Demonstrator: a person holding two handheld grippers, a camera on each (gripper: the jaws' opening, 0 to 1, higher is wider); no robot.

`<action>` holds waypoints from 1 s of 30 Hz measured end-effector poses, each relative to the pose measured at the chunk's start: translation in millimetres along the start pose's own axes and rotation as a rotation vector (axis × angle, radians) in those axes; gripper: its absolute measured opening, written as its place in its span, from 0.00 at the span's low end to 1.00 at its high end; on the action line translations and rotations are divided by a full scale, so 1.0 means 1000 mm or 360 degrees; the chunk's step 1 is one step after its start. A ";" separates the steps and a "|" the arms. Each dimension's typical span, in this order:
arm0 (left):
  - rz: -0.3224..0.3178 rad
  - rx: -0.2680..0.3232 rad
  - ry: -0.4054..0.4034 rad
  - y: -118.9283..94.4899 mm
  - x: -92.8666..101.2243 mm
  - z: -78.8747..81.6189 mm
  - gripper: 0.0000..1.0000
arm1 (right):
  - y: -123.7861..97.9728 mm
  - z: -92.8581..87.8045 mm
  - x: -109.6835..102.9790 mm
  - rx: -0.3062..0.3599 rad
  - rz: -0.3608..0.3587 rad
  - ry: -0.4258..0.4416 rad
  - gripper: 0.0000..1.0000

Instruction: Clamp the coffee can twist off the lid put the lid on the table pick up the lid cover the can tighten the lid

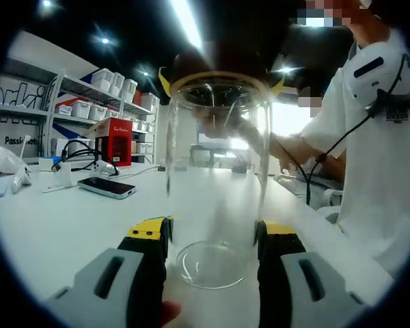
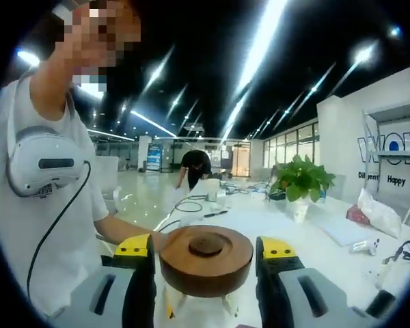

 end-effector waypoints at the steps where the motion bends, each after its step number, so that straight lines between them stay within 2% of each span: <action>1: 0.0000 0.0000 0.0000 0.000 0.000 0.000 0.42 | 0.001 0.000 0.000 0.0000 0.0002 0.0000 0.53; 19: -0.0001 -0.0002 0.0001 0.000 0.001 0.000 0.42 | 0.001 0.000 0.002 0.0026 -0.0013 0.0024 0.50; 30: -0.0002 -0.0003 0.0001 0.000 0.001 0.000 0.42 | 0.000 -0.002 0.003 0.0036 -0.0094 0.0035 0.50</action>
Point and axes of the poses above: the point that each gripper's makers call its tool centre point, and the gripper's own axes: y roughly forward along the fingers, x roughly to its right, z roughly out of its top, the point moved 1 cm from there along -y, roughly backward along the fingers, and after that the axes turned 13 degrees about y, right-handed, at the moved point
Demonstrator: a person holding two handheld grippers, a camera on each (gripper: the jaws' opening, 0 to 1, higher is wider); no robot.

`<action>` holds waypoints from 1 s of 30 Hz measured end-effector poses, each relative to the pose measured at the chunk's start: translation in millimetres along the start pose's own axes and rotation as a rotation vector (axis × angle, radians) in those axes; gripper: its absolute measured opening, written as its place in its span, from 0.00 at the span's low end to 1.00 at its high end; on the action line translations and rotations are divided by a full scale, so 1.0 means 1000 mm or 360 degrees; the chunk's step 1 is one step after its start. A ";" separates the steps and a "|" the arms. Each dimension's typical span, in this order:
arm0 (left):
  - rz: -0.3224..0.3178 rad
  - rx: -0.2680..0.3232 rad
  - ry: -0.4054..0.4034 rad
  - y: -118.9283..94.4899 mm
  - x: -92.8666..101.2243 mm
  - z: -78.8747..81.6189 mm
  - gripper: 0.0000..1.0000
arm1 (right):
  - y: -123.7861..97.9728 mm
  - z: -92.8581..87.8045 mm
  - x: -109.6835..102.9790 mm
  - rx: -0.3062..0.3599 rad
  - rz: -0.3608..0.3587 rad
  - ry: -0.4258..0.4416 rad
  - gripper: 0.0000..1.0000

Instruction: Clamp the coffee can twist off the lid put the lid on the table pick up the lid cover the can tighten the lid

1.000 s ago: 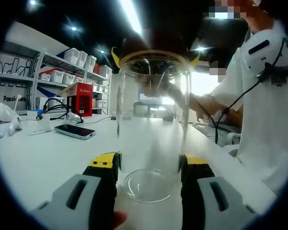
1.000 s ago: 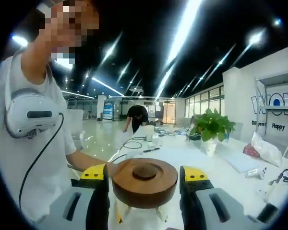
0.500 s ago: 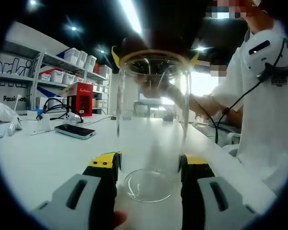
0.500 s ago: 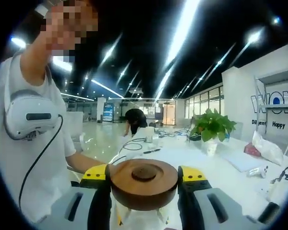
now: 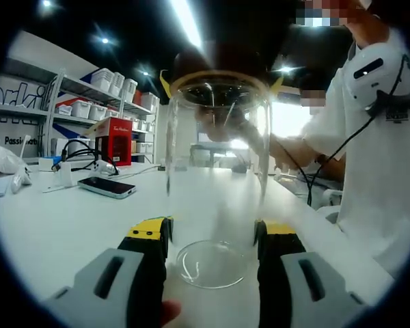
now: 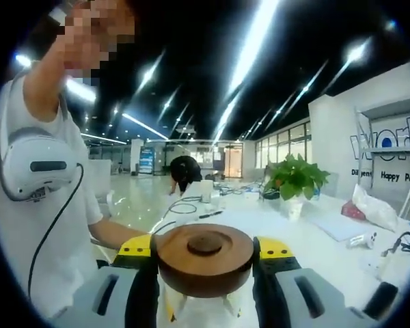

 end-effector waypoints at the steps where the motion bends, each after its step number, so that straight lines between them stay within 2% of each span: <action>1: 0.0000 0.0000 0.0000 0.000 0.000 0.000 0.42 | 0.000 0.000 0.000 0.0001 -0.0010 0.0000 0.50; 17: 0.0000 -0.0002 -0.0001 0.000 0.000 -0.001 0.42 | -0.003 -0.004 0.003 0.0081 -0.0243 0.0037 0.50; 30: 0.0000 -0.0004 0.0002 0.000 0.000 -0.001 0.42 | -0.006 -0.005 0.004 0.0120 -0.0499 0.0012 0.49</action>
Point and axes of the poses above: the point that each gripper's makers call its tool centre point, and the gripper's own axes: y roughly forward along the fingers, x roughly to its right, z roughly out of its top, the point moved 1 cm from there along -y, roughly backward along the fingers, and after that the axes turned 13 degrees about y, right-handed, at the moved point
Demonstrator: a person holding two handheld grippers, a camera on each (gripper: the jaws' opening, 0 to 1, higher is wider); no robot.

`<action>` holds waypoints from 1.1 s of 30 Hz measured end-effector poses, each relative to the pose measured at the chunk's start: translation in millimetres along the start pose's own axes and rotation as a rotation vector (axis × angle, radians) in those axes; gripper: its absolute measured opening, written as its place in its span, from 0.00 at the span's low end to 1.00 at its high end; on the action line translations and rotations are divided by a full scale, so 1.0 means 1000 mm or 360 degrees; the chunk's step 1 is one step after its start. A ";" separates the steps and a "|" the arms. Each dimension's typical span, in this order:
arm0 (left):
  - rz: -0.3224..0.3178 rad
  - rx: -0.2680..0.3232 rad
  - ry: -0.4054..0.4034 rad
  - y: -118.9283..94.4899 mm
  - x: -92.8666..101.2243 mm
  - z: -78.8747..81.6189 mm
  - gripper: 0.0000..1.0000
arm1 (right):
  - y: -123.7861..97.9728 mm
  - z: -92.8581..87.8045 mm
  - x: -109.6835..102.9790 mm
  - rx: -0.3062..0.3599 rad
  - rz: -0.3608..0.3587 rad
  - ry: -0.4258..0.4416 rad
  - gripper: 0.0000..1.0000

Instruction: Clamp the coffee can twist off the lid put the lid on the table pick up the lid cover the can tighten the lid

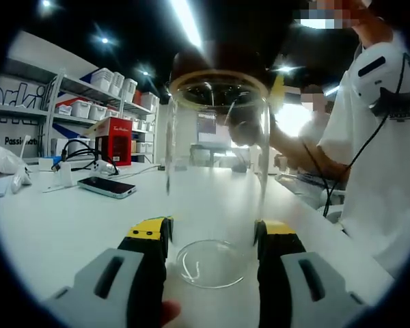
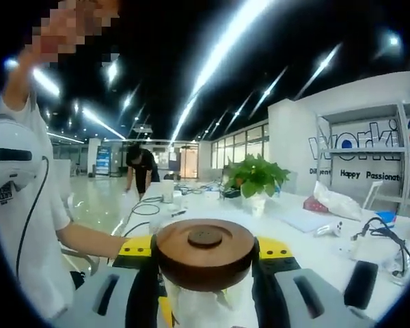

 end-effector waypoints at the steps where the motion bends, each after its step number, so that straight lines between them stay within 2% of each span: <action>1: 0.0000 0.0000 0.0000 0.000 0.000 0.000 0.42 | 0.000 0.000 0.000 0.0007 -0.0017 -0.0003 0.49; 6: 0.0000 -0.0001 0.0002 0.000 0.000 0.000 0.42 | -0.002 0.002 0.001 0.0047 -0.0080 -0.0030 0.49; 17: -0.0001 -0.0004 0.0001 -0.001 -0.001 0.000 0.42 | -0.003 0.002 0.003 0.0094 -0.0267 0.0041 0.49; 33: -0.0009 -0.0010 0.0008 0.001 0.002 0.001 0.41 | -0.010 -0.001 0.002 0.0231 -0.0740 0.0079 0.48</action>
Point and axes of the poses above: the point that each gripper's makers call its tool centre point, and the gripper's own axes: y roughly forward along the fingers, x roughly to its right, z roughly out of its top, the point moved 1 cm from there along -y, roughly backward along the fingers, and after that the axes turned 13 degrees about y, right-handed, at the moved point
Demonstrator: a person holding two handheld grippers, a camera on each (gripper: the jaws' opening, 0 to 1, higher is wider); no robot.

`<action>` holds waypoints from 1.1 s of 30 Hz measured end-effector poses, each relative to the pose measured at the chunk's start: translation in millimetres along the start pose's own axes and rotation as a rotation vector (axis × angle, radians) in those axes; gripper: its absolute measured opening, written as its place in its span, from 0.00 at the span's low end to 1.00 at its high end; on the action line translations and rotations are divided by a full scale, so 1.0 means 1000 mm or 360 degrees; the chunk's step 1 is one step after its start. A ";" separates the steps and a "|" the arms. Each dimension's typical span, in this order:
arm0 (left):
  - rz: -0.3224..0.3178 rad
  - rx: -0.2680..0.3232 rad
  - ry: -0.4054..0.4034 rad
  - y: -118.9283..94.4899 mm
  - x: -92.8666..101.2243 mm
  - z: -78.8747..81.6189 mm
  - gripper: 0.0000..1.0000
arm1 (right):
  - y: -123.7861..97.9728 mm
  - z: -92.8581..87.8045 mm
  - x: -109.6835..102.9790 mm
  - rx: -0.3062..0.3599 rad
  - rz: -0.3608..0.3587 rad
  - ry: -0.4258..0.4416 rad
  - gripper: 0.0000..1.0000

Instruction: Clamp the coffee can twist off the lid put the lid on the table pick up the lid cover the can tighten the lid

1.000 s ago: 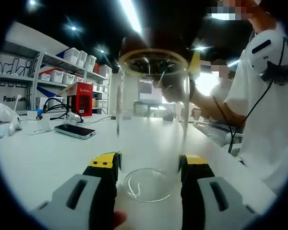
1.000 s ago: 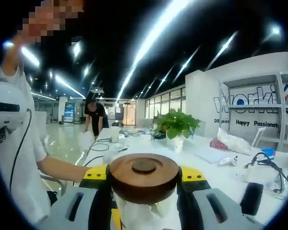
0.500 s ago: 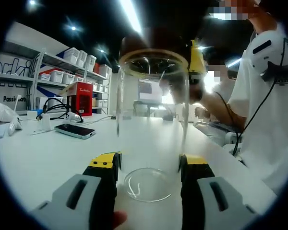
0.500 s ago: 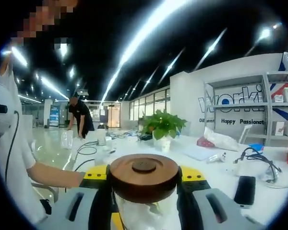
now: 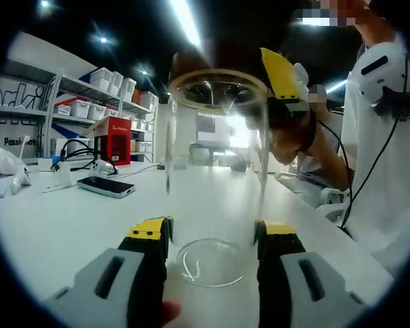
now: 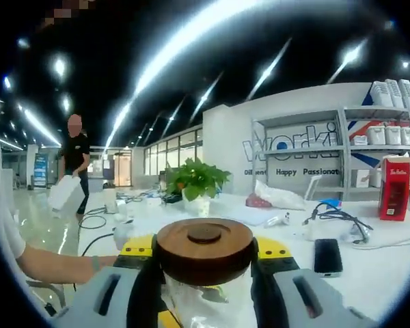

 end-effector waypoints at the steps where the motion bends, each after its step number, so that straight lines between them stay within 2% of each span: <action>1: -0.0001 0.0000 0.0000 0.000 0.001 0.000 0.41 | 0.000 0.000 0.001 0.0008 -0.0018 0.0002 0.48; 10: -0.0001 -0.0003 0.0000 0.001 0.001 0.000 0.41 | -0.002 0.000 0.004 0.0116 -0.0284 -0.0031 0.48; 24: 0.0004 -0.0006 0.0000 0.000 0.000 -0.002 0.41 | -0.005 -0.001 0.003 0.0246 -0.0618 -0.0072 0.48; 33: 0.0005 -0.0008 0.0001 0.000 -0.001 -0.003 0.41 | -0.007 -0.001 0.004 0.0295 -0.0737 -0.0085 0.48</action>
Point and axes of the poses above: the point that each gripper's makers call its tool centre point, and the gripper's own axes: y roughly forward along the fingers, x roughly to its right, z roughly out of its top, the point moved 1 cm from there along -y, roughly backward along the fingers, and after that the axes turned 13 degrees about y, right-handed, at the moved point
